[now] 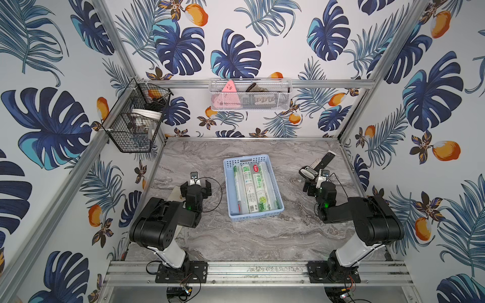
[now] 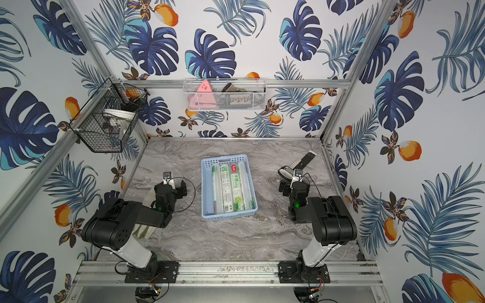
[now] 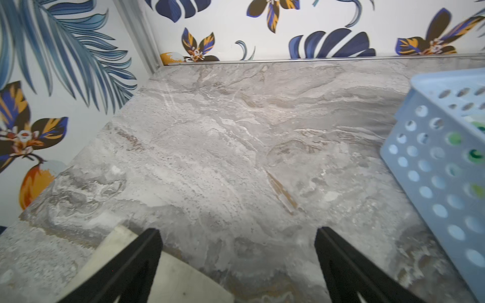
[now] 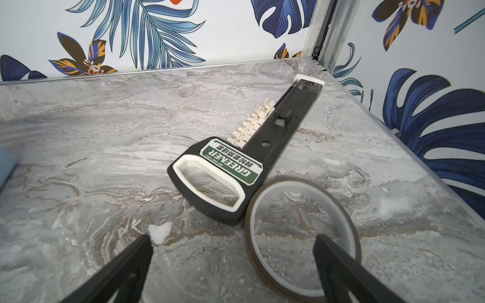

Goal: Put the plastic wrap into the basket
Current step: Reset both arms

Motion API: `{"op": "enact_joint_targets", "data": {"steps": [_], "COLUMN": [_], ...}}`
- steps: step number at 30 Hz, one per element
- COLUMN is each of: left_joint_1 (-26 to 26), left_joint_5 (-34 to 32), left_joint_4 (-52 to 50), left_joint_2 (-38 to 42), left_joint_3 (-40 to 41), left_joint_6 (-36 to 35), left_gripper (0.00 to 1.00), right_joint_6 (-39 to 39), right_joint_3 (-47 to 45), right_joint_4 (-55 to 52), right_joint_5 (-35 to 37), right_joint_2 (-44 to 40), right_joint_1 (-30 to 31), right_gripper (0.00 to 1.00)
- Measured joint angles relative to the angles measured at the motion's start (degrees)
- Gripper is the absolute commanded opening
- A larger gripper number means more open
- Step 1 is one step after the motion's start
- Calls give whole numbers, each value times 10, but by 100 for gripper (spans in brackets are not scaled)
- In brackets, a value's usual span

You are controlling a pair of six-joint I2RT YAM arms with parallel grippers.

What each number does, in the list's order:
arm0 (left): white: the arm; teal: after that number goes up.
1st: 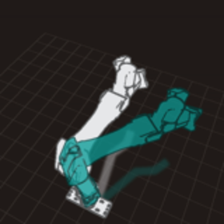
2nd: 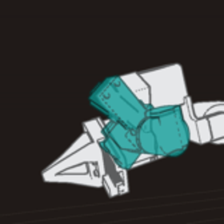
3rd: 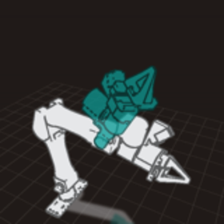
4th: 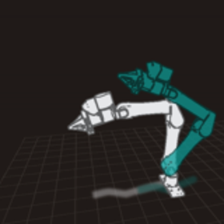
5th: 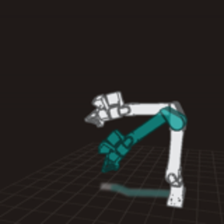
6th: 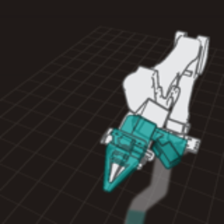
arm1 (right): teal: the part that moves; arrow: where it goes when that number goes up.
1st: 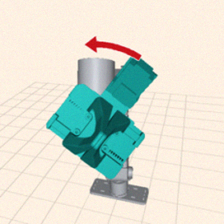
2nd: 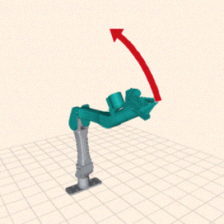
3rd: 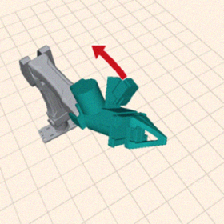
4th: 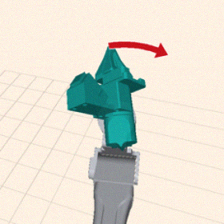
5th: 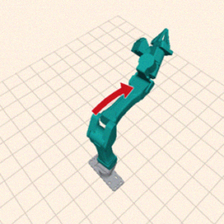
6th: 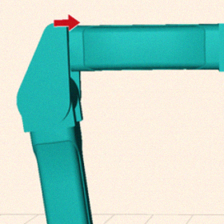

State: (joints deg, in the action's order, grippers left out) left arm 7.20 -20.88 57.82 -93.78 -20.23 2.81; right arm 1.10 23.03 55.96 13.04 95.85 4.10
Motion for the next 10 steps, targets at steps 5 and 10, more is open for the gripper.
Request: {"op": "enact_joint_targets", "data": {"steps": [5, 10], "left_joint_1": [1, -15], "left_joint_5": [-6, 7], "left_joint_4": [0, -9], "left_joint_2": [0, 0], "left_joint_3": [-1, -7], "left_joint_6": [-1, 0], "left_gripper": [99, 99], "right_joint_6": [4, 4], "right_joint_3": [0, 0], "right_joint_4": [-4, -4], "right_joint_5": [0, 0], "right_joint_2": [0, 0], "right_joint_1": [0, 0], "right_gripper": [100, 100]}}
